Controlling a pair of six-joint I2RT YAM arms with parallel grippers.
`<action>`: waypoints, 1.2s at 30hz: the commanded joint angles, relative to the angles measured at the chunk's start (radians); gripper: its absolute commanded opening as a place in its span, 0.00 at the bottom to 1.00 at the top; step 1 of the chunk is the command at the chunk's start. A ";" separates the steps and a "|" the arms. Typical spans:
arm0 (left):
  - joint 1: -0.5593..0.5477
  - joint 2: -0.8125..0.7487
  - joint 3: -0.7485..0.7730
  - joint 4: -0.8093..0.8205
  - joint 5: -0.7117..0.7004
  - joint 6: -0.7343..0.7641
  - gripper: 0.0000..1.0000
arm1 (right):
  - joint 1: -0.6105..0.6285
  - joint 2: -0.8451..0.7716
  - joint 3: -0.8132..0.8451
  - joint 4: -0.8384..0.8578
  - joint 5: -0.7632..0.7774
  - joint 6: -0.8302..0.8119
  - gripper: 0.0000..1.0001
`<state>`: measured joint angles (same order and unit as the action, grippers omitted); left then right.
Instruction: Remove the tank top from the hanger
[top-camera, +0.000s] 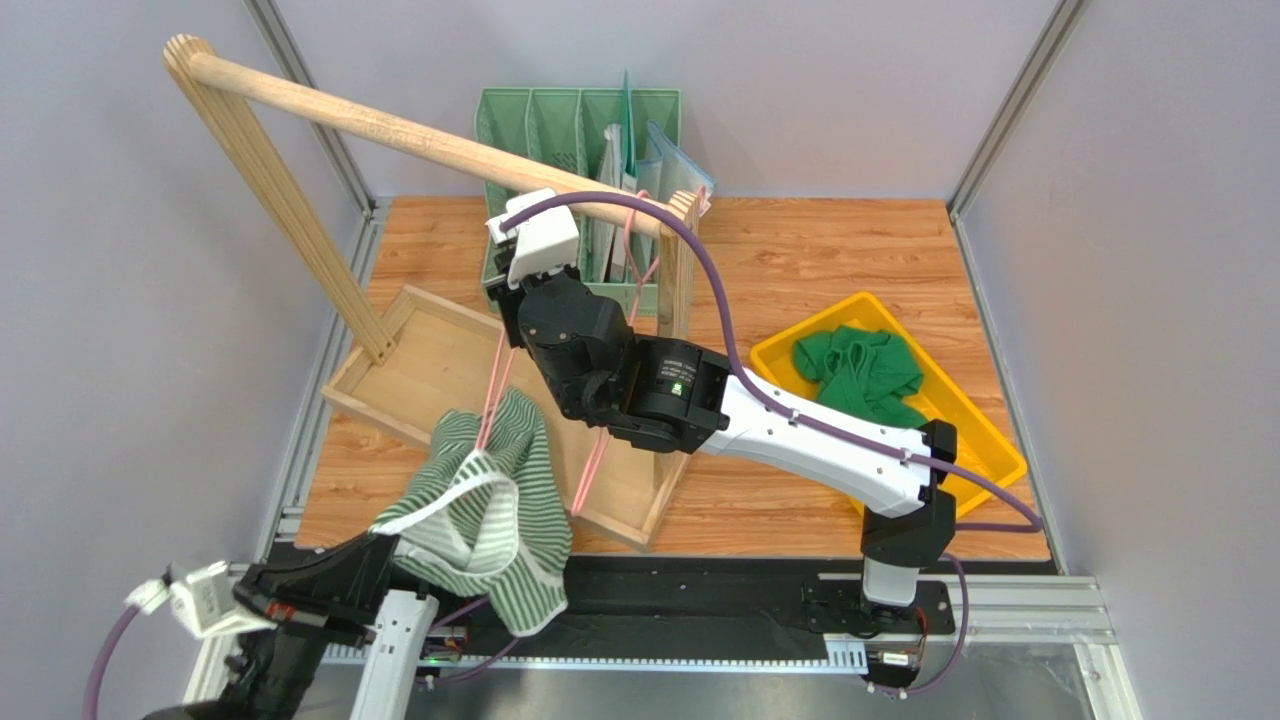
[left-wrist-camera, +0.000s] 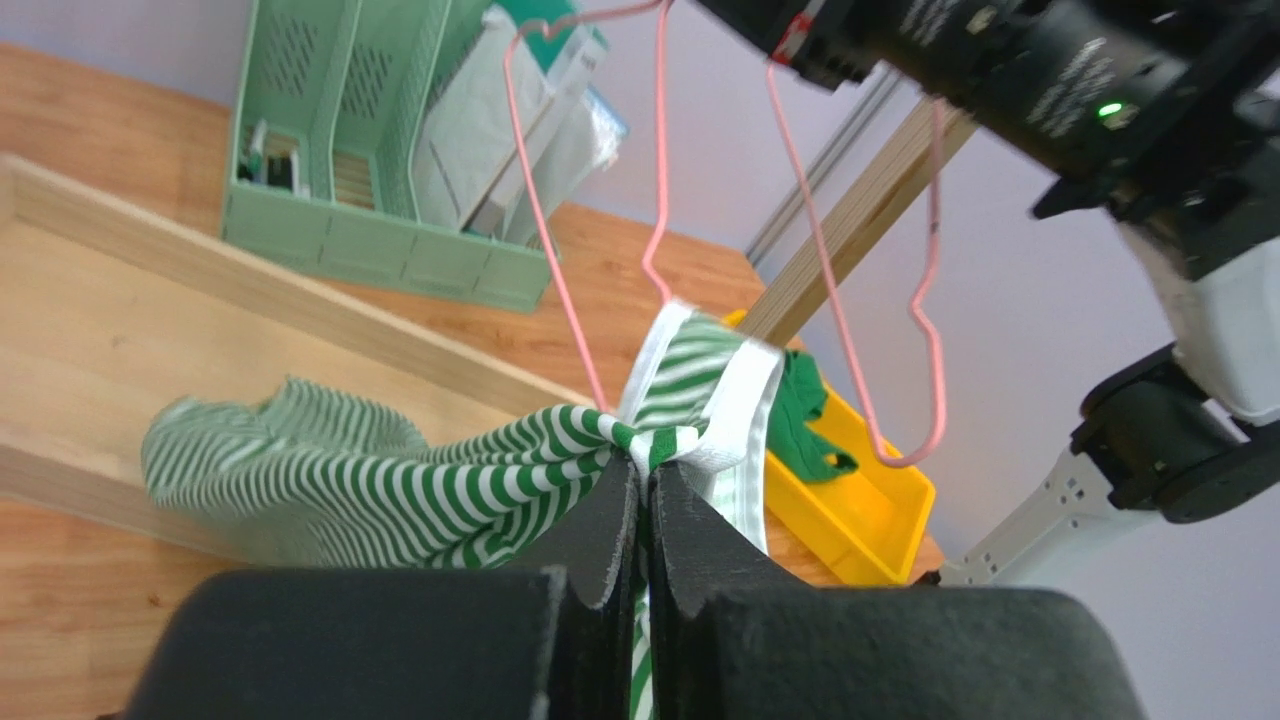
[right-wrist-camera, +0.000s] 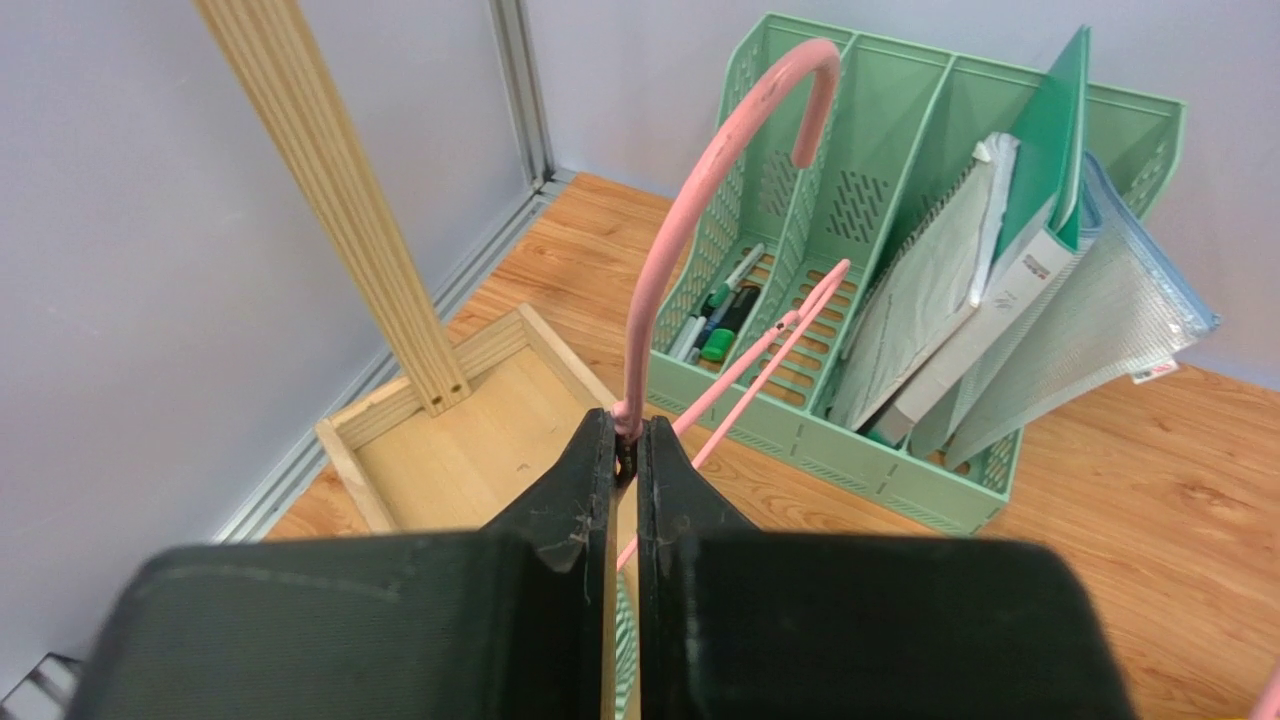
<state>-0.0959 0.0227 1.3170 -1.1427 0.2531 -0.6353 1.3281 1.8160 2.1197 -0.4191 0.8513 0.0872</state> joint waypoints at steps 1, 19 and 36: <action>-0.004 0.017 0.119 0.023 -0.086 0.033 0.00 | 0.002 -0.007 0.042 0.080 0.080 -0.047 0.00; -0.048 0.325 -0.173 0.435 -0.134 -0.049 0.00 | 0.003 -0.286 -0.131 -0.058 -0.461 0.154 0.00; -0.048 0.807 -0.106 0.672 0.051 0.011 0.00 | 0.002 -0.331 -0.195 -0.072 -0.523 0.189 0.00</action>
<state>-0.1444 0.8463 1.3006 -0.5259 0.2825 -0.6655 1.3273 1.4696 1.9137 -0.5007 0.3634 0.2581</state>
